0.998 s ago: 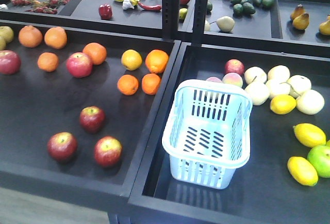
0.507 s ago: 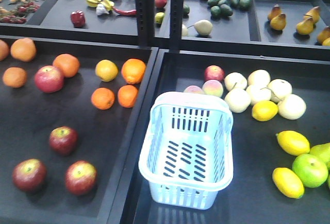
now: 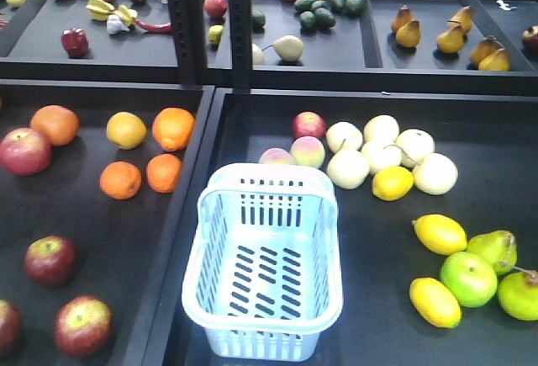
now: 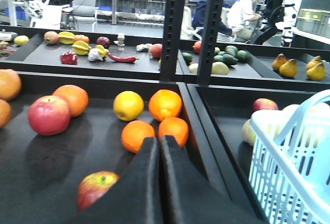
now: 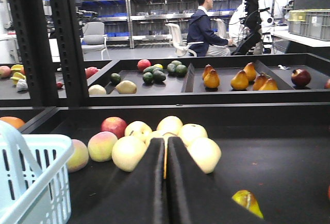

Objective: Pick three apples into basket with both arms

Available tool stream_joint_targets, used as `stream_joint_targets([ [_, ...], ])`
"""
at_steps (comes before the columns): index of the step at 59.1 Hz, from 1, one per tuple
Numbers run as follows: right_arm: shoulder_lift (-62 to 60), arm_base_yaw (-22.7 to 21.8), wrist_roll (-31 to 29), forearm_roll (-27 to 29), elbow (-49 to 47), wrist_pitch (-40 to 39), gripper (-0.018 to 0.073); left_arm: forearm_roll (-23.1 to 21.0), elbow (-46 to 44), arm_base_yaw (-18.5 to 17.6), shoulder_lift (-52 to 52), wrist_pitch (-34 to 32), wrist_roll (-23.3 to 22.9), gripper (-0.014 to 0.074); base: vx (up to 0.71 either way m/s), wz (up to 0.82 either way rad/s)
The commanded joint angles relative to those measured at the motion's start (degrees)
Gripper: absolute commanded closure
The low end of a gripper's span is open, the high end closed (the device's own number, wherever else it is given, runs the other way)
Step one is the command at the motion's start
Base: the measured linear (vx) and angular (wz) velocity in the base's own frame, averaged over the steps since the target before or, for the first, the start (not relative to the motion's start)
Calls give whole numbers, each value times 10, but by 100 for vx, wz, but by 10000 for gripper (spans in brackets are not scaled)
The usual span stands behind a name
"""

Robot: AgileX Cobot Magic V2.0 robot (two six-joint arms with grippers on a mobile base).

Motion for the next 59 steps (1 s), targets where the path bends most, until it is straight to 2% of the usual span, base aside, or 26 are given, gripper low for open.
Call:
stream_joint_targets([
  [1,-7,-2,-4,-7,6,-43,564,-4,-14,-3,-8,-42,-1,603,4,-16],
  [59,-7,-2,-4,-7,6,-44,564,-4,-14,-3,-8,-42,-1,603,2,-7],
])
